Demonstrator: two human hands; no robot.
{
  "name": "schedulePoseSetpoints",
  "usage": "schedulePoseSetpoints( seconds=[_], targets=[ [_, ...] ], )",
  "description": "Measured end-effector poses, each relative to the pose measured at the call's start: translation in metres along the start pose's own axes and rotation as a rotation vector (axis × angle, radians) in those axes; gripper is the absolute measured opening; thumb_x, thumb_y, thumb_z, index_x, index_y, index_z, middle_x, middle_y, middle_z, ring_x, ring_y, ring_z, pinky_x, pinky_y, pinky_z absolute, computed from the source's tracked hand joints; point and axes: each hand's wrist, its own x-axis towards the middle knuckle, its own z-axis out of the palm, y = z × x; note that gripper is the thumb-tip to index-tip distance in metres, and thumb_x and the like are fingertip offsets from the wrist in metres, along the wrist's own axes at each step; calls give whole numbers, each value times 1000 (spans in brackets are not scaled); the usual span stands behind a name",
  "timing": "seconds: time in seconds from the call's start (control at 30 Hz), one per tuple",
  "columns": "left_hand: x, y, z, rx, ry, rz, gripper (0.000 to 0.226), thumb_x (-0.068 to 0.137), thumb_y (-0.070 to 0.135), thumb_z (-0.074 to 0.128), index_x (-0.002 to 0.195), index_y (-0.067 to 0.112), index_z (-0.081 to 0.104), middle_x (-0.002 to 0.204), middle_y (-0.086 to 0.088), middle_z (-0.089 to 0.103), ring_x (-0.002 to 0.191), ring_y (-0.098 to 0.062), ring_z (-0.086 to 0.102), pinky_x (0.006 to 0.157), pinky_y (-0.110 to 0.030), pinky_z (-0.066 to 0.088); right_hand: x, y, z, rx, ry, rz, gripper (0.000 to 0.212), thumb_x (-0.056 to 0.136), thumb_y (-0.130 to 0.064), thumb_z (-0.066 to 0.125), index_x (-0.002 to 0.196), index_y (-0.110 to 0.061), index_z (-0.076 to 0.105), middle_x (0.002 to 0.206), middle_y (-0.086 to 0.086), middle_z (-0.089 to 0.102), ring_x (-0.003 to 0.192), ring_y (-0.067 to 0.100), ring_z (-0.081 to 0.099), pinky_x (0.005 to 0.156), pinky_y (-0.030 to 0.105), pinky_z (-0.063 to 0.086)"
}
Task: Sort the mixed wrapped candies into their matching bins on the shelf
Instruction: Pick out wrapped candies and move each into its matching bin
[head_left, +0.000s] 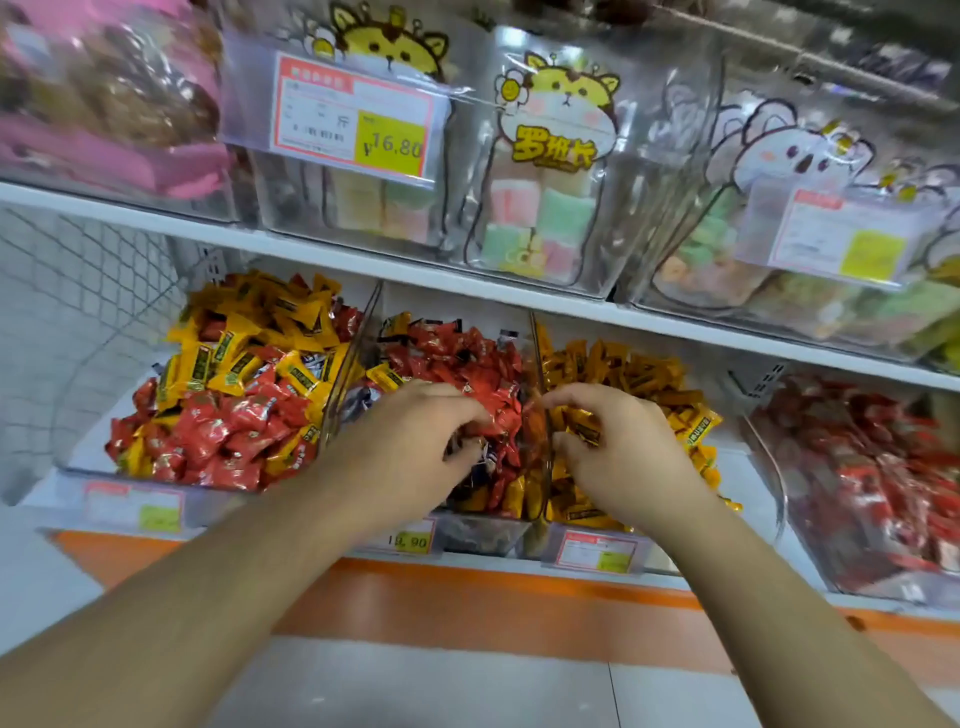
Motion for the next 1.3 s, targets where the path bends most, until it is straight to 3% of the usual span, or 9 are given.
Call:
schedulePoseSetpoints(
  seconds=[0.07,0.2,0.4,0.7,0.83,1.0,1.13,1.23,1.3],
  targets=[
    [11,8,19,3,-54,19,30,99,41,64,128,33,68,120,14,61,117,-12,49,101,-35,45,1,6,-1,45,3,12,29,100,-18,64,123,-35,70,137,-15,62,54,-14,42,55,0,35],
    [25,18,48,61,-158,-33,31,96,48,65,124,36,71,123,9,57,120,-18,44,104,-40,40,-3,15,-1,87,-13,44,31,101,-17,60,123,-37,69,122,-11,67,52,2,61,44,16,43],
    [31,27,60,104,-141,-130,18,93,44,72,109,37,76,113,10,51,112,-19,39,99,-38,33,-4,22,3,81,-19,23,37,98,-17,62,125,-41,67,126,-22,65,109,-2,56,72,-6,31],
    [24,25,58,77,-94,-74,9,92,45,72,87,38,74,108,22,50,109,-11,34,96,-34,26,-6,21,2,96,-8,18,34,98,-18,63,125,-38,69,123,-21,66,111,-4,54,72,-7,29],
    [23,23,47,-11,119,-70,11,93,39,72,83,36,73,101,23,59,105,-9,44,99,-36,32,-5,18,2,89,8,4,33,98,-17,63,125,-35,69,126,-18,67,119,3,57,83,-2,32],
    [18,22,23,-362,371,-256,16,96,26,71,83,32,75,85,23,69,90,10,61,71,-1,43,-5,7,9,-2,114,-85,36,97,-16,64,133,-21,65,129,-4,64,130,14,50,103,21,41],
    [15,26,15,-504,428,-300,14,95,25,73,83,29,78,83,19,74,85,7,66,71,-5,50,-3,-8,14,142,140,-98,39,99,-38,65,135,-25,61,119,-10,65,111,6,55,90,14,43],
    [12,37,10,-657,449,-344,13,94,22,75,83,27,80,80,16,75,80,2,70,70,-18,57,-6,-20,16,185,215,-156,33,97,-45,66,125,-28,66,106,-15,67,107,6,59,93,28,51],
    [10,44,7,-772,441,-366,13,95,18,74,86,25,81,81,13,77,81,-3,73,72,-27,62,-9,-27,13,274,191,-144,22,97,-43,66,116,-33,65,86,-13,65,87,6,63,76,30,54]
  ],
)
